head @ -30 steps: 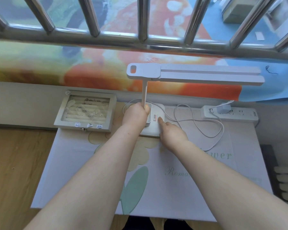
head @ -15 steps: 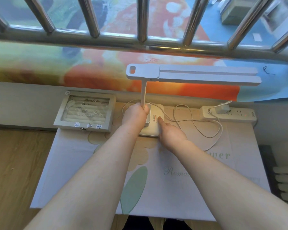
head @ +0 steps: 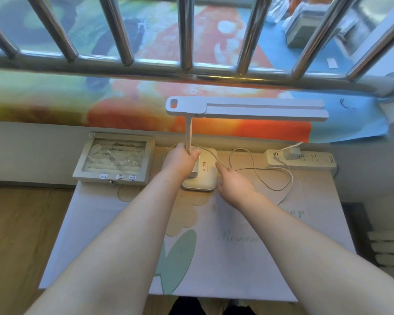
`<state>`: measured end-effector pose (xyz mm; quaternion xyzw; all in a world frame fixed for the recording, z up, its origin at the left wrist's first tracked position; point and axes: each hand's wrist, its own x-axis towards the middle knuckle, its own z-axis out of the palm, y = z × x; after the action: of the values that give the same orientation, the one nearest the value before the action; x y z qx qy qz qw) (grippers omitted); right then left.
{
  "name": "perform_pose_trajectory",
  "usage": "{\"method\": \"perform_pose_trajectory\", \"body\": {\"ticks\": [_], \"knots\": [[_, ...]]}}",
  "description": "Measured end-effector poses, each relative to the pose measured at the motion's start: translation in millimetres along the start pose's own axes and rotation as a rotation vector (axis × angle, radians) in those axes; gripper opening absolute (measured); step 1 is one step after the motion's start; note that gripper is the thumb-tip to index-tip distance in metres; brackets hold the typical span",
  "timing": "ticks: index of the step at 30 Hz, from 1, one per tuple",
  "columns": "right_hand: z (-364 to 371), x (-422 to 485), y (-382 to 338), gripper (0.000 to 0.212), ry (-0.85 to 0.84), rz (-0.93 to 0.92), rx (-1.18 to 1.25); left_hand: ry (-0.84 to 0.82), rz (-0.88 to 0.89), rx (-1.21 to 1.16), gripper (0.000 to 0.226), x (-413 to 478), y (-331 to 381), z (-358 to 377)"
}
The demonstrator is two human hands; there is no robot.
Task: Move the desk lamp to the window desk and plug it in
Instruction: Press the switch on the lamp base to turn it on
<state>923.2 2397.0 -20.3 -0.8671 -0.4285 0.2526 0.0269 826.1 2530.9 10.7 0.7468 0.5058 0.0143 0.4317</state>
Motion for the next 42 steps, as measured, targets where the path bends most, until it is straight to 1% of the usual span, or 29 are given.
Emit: {"method": "perform_pose_trajectory", "body": {"ticks": [12, 16, 21, 24, 26, 28, 34, 36, 39, 42], "knots": [[-51, -35, 5, 0.059, 0.149, -0.105, -0.045, 0.128, -0.028, 0.027, 0.041, -50, 30, -14], [-66, -49, 11, 0.058, 0.198, -0.109, -0.056, 0.221, -0.03, 0.114, 0.036, -70, 43, -20], [-85, -69, 13, 0.055, 0.247, -0.131, -0.057, 0.32, 0.037, 0.162, 0.031, -91, 57, -23], [-97, -81, 10, 0.048, 0.277, -0.169, -0.041, 0.34, 0.123, 0.163, 0.025, -101, 63, -22], [-106, -88, 7, 0.042, 0.32, -0.214, 0.001, 0.328, 0.162, 0.092, 0.017, -106, 67, -20], [-119, -95, 4, 0.035, 0.387, -0.265, 0.04, 0.293, 0.165, -0.049, 0.014, -108, 73, -19], [-163, -105, 2, 0.026, 0.583, -0.335, 0.117, 0.154, 0.119, -0.546, 0.017, -112, 105, -22], [-174, -106, 5, 0.024, 0.639, -0.344, 0.145, 0.117, 0.074, -0.701, 0.017, -111, 115, -25], [-193, -102, 10, 0.023, 0.701, -0.339, 0.157, 0.069, -0.048, -0.892, 0.02, -110, 124, -28], [-209, -94, 15, 0.024, 0.675, -0.321, 0.125, 0.059, -0.172, -0.985, 0.03, -105, 128, -29]]}}
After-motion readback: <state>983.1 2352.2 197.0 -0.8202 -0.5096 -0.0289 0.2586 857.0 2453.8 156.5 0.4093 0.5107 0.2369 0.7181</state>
